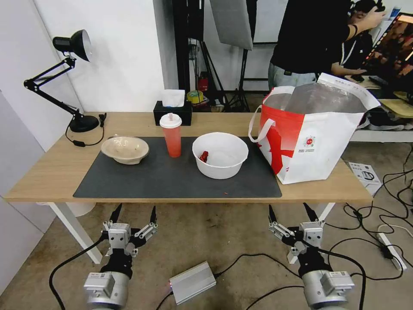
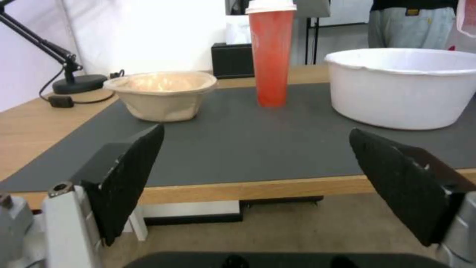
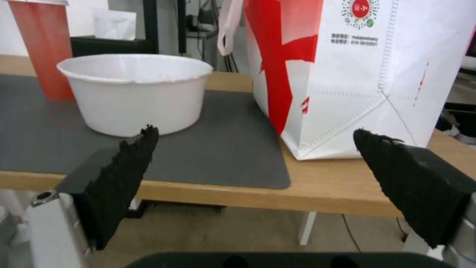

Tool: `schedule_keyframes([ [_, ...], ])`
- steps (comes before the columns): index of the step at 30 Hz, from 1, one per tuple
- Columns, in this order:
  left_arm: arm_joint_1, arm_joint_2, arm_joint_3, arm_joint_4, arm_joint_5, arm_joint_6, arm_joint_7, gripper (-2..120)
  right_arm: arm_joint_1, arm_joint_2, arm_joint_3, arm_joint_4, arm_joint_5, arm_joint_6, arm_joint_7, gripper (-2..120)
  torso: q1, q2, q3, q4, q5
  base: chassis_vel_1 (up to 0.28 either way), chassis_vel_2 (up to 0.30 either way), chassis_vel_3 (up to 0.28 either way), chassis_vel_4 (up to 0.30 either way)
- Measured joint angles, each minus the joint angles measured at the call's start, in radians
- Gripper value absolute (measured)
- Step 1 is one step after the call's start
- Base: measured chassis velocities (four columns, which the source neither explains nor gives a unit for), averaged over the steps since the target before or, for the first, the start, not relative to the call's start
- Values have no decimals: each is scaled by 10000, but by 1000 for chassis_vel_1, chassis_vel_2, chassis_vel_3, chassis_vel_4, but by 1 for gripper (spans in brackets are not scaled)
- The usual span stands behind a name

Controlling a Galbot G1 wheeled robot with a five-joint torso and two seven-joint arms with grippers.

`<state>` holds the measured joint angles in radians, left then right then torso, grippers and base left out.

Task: Pick up the trash from the table and place it into the takeout bag.

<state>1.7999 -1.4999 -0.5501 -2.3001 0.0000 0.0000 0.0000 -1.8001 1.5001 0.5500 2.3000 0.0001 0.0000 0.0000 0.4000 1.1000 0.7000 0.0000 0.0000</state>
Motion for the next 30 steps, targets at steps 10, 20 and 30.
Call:
schedule_keyframes([
  [10, 0, 0, 0, 0, 0, 0, 0, 100, 0, 0, 0, 0, 0, 0, 0, 100, 0, 0, 0, 0, 0, 0, 0, 0, 0],
  [20, 0, 0, 0, 0, 0, 0, 0, 100, 0, 0, 0, 0, 0, 0, 1, 100, 0, 0, 0, 0, 0, 0, 0, 0, 0],
  [30, -228, -333, -43, -64, -6, -975, -1074, 100, 999, -763, -363, -437, -144, 638, 368, 100, -1, 0, 0, 0, 2, 0, 0, 0, 0],
])
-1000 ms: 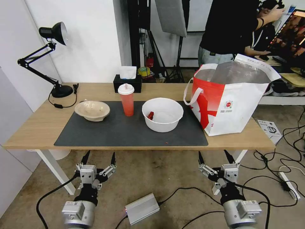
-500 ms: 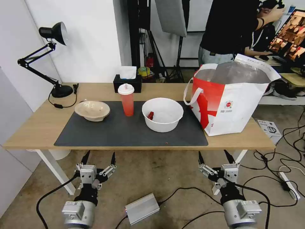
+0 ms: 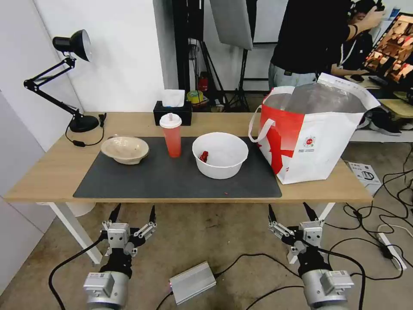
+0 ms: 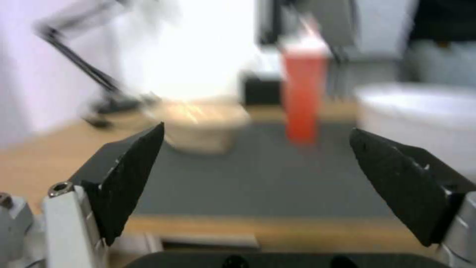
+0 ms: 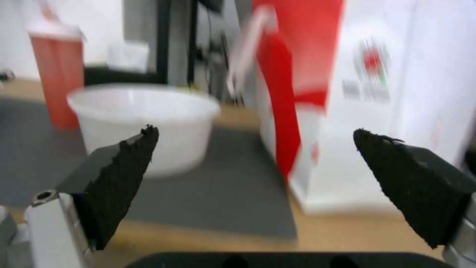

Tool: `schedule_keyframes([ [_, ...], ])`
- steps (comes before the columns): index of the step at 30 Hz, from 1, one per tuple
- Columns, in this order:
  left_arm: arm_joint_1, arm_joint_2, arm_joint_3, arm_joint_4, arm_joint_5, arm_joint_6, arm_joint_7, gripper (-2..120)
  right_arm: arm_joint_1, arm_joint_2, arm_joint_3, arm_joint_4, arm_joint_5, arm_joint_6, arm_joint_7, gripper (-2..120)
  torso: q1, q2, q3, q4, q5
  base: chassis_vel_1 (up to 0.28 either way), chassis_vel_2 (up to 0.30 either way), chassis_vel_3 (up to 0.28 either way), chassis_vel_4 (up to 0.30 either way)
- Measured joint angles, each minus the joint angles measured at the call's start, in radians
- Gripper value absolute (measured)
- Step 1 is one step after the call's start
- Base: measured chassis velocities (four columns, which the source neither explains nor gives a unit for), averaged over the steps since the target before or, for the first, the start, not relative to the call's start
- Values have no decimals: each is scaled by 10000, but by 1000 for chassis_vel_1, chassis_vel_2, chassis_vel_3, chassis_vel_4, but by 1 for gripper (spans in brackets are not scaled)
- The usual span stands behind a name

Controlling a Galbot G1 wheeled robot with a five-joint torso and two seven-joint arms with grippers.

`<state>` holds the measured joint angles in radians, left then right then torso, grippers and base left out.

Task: Pick up the trash from the table and place it into the takeout bag.

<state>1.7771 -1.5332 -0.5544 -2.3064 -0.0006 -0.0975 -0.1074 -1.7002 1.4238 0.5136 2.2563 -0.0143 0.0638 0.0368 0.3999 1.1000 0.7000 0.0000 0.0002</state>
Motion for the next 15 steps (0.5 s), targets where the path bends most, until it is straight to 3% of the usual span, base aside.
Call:
schedule_keyframes([
  [1, 0, 0, 0, 0, 0, 0, 0, 100, 0, 0, 0, 0, 0, 0, 0, 100, 0, 0, 0, 0, 0, 0, 0, 0, 0],
  [4, -302, -434, -65, -116, -37, -1309, -1376, 100, 1290, -972, -464, -563, -221, 872, 514, 100, 3, -1, 2, 0, 0, 0, 0, 0, 0],
  [7, -416, -606, -95, -163, -51, -1845, -1913, 100, 2013, -1509, -732, -876, -352, 1365, 795, 100, 3, 0, 1, 0, 1, 0, 0, 0, 0],
  [9, -459, -649, -119, -149, -101, -2256, -1857, 100, 2493, -1862, -885, -1075, -422, 1745, 949, 100, 4, -1, 2, 6, -2, 0, 0, 0, 0],
  [15, -452, -654, -132, -134, -191, -2408, -1681, 100, 2522, -1951, -915, -1143, -300, 2222, 709, 100, 2, -1, 1, -2, -2, 0, 0, 0, 0],
])
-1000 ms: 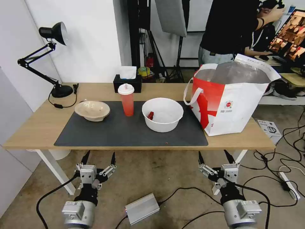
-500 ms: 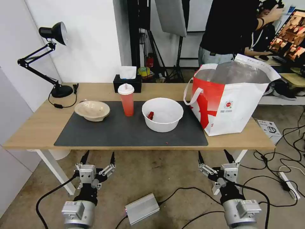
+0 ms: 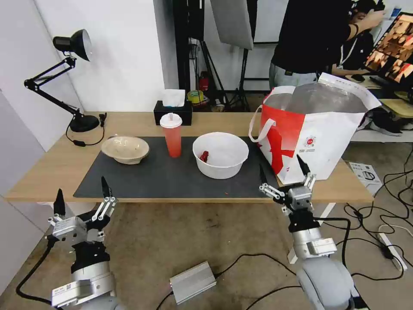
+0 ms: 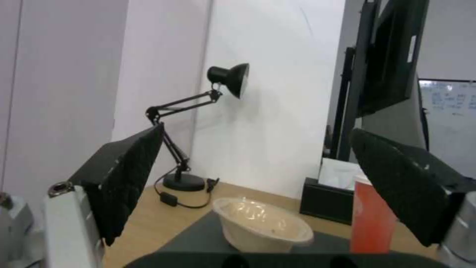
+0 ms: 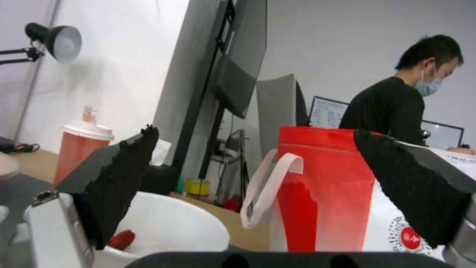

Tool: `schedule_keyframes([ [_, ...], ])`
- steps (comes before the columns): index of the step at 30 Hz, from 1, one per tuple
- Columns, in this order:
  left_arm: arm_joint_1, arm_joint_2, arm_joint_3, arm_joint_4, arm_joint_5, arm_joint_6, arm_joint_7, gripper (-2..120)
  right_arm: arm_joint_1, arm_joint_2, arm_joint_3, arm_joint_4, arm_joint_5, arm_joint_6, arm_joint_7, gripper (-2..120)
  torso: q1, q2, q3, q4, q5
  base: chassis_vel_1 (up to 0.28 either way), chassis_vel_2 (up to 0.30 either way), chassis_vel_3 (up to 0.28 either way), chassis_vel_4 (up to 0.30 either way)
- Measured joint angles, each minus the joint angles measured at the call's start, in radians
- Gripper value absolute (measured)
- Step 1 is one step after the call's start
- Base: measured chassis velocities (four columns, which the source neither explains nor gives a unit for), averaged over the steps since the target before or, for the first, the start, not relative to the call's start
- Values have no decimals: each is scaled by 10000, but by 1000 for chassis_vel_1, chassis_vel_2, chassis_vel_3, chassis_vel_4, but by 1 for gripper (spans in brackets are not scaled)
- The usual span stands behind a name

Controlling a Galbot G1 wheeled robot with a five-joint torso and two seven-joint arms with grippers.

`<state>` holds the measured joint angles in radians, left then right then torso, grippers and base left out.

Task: Pick up the trash from the table and place it into the takeout bag.

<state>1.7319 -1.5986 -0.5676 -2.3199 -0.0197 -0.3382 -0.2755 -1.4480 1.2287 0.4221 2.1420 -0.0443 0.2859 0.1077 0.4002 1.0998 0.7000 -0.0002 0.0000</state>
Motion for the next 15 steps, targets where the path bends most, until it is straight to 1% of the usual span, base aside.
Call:
schedule_keyframes([
  [15, 9, 13, 154, 272, -141, 84, 290, 100, -25, -105, -23, -114, 125, -47, -232, 100, -1, 0, 0, 0, 0, 0, 0, 0, 0],
])
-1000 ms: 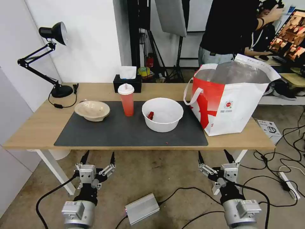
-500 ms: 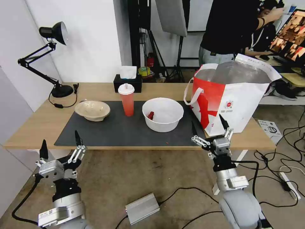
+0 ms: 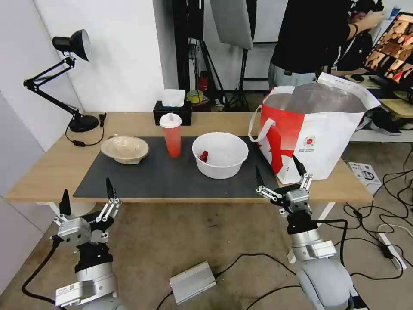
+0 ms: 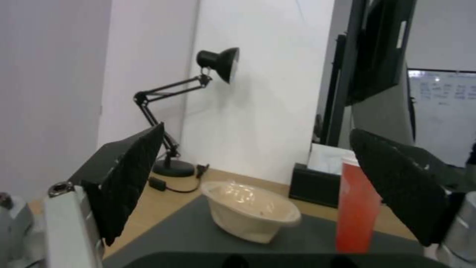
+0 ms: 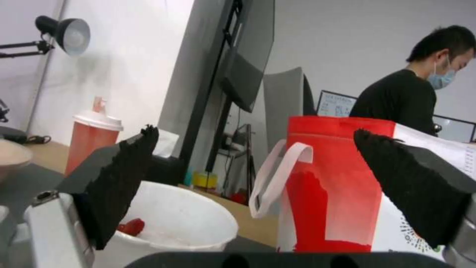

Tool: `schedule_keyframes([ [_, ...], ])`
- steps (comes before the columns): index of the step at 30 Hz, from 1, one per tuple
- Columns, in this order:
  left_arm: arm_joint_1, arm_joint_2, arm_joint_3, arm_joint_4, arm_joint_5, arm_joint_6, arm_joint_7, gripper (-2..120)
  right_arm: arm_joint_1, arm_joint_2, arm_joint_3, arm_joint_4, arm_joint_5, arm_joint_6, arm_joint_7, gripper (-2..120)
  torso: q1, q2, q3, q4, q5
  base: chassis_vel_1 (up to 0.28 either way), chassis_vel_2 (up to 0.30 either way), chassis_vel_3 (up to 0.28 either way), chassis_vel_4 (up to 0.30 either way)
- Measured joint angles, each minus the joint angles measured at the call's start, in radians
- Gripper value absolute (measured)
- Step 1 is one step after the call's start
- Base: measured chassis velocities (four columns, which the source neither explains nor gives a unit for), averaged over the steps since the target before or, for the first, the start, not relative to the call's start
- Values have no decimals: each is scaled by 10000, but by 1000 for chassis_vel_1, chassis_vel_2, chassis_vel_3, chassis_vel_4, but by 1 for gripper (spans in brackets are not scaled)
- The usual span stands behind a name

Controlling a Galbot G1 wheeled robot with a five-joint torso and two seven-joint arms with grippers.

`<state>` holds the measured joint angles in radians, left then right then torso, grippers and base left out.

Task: Pick up the trash from the table and place it into the takeout bag.

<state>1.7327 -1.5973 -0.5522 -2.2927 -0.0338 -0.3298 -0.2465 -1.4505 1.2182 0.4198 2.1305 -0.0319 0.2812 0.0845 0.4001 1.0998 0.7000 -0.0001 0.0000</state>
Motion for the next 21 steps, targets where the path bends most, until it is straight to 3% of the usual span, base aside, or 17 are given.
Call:
schedule_keyframes([
  [6, 84, 8, 45, -19, -117, 409, 109, 100, 246, -347, -96, -18, 418, -195, -154, 100, -1, 0, 0, 0, 0, 0, 0, 0, 0],
  [13, 326, 21, 57, -105, -155, 808, 358, 100, 1569, -2082, -881, 155, 2078, -780, -556, 100, -1, 1, 0, 1, 2, 0, 0, 0, 0],
  [21, 407, 23, 62, -130, -234, 925, 470, 100, 2454, -3165, -1346, 33, 3141, -862, -1466, 100, 0, 2, 0, 2, 0, 0, 0, 0, 0],
])
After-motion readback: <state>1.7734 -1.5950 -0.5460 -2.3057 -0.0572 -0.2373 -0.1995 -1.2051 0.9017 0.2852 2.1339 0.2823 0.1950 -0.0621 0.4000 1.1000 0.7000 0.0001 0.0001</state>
